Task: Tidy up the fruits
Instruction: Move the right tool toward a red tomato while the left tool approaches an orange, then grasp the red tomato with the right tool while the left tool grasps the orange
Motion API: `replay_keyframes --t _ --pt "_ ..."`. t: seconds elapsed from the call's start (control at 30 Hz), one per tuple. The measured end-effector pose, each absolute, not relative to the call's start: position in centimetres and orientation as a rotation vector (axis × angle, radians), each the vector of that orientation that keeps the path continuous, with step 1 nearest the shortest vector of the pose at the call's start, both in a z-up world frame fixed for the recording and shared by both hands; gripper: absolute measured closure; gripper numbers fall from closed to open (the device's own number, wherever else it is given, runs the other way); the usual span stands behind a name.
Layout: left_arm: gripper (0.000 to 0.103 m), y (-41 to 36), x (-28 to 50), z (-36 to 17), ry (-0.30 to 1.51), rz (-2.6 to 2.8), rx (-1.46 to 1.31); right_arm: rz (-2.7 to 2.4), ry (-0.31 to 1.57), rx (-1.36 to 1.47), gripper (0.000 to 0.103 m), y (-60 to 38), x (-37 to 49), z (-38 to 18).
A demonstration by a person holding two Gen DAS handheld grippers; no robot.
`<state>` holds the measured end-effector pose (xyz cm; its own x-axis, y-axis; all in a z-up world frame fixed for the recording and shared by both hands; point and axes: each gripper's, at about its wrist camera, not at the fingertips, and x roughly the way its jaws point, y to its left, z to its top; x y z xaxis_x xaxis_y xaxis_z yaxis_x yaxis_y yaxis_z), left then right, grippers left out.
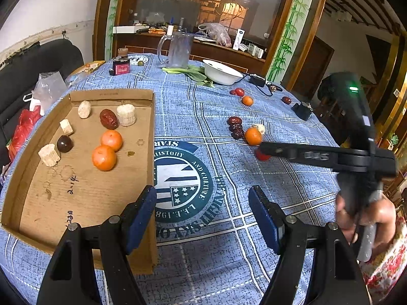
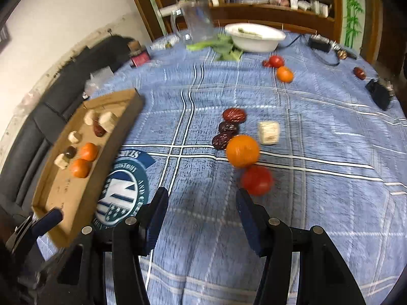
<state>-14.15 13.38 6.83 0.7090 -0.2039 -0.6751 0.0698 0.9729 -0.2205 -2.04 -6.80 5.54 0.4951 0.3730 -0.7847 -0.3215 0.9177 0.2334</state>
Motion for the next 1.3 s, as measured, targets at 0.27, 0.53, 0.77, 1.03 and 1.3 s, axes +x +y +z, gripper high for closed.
replay_keyframes --t 0.27,0.53,0.77,1.03,1.3 --pt "0.029 11.5 -14.2 6.9 0.78 -0.184 -0.157 0.275 0.914 0.039 0.044 -10.4 -2.4 5.4" --pt "0.029 10.9 -13.4 6.0 0.817 -0.186 -0.159 0.292 0.946 0.059 0.044 -9.3 -1.0 3.3" --pt "0.029 10.8 -13.3 5.8 0.824 -0.186 -0.156 0.26 0.976 0.04 0.044 -7.8 0.9 1.5" --pt "0.029 11.0 -12.9 5.8 0.831 -0.192 -0.164 0.034 0.929 0.046 0.044 -13.6 0.0 3.4" --pt "0.029 7.8 -9.9 6.9 0.82 -0.321 -0.144 0.098 0.93 0.218 0.044 -17.3 0.3 3.2"
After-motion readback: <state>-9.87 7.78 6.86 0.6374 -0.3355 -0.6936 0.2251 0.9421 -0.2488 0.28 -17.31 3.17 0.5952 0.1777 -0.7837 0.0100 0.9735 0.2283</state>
